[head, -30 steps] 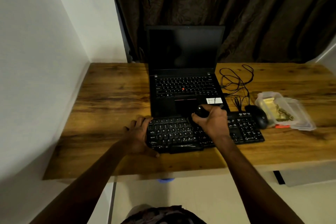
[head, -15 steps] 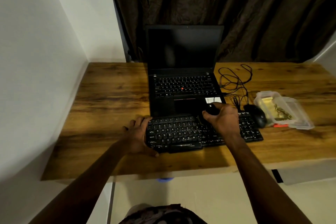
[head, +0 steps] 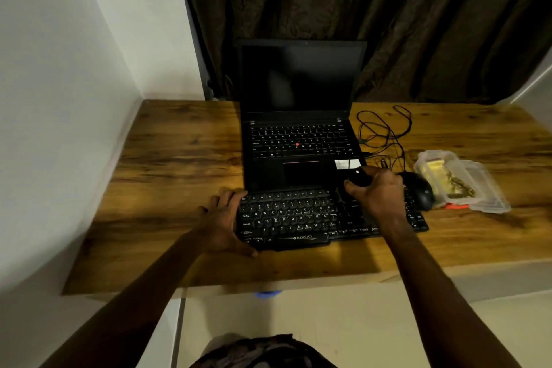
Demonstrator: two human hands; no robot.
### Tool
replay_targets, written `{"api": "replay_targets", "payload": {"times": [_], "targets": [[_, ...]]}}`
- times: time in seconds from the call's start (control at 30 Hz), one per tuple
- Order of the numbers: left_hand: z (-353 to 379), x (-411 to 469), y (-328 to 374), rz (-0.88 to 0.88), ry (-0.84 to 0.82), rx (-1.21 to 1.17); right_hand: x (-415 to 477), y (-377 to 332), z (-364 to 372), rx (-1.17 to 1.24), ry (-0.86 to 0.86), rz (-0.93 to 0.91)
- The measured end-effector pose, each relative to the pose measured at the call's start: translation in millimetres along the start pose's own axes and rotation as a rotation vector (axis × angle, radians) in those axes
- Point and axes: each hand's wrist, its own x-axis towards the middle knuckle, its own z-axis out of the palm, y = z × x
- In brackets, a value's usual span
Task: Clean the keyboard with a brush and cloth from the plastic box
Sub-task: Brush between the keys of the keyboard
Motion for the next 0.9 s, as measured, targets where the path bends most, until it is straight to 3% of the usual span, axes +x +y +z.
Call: {"api": "replay_targets", "payload": {"times": [0.23,0.33,0.47,0.57,0.8,0.9], "targets": [[-1.3,-0.2,1.2,-0.007,-0.002,0.002,-7.9,-21.4,23.5,0.187,-0.185,-0.037],[-1.7,-0.3,0.5,-0.001,-0.011,-0.005,1.2,-7.2,12.1,0.186,-0.126,0.048],[-1.2,-0.9,0.3,0.001,-0.002,-0.001,10.6,16.0,-12.4,0.009,-0.018,0.040],[0.0,-0.2,-0.7,0.000,0.001,-0.001,13.6,26.3,-12.3,-0.039,-0.023,0.060],[-1.6,-0.5,1.1,-0.010,-0.012,0.002,0.4,-3.5,8.0,0.173,-0.147,-0.018],[-2.0,-0.8,1.6,-0.010,-0.011,0.007,2.7,6.9,4.3,0.221,-0.113,0.034]]}}
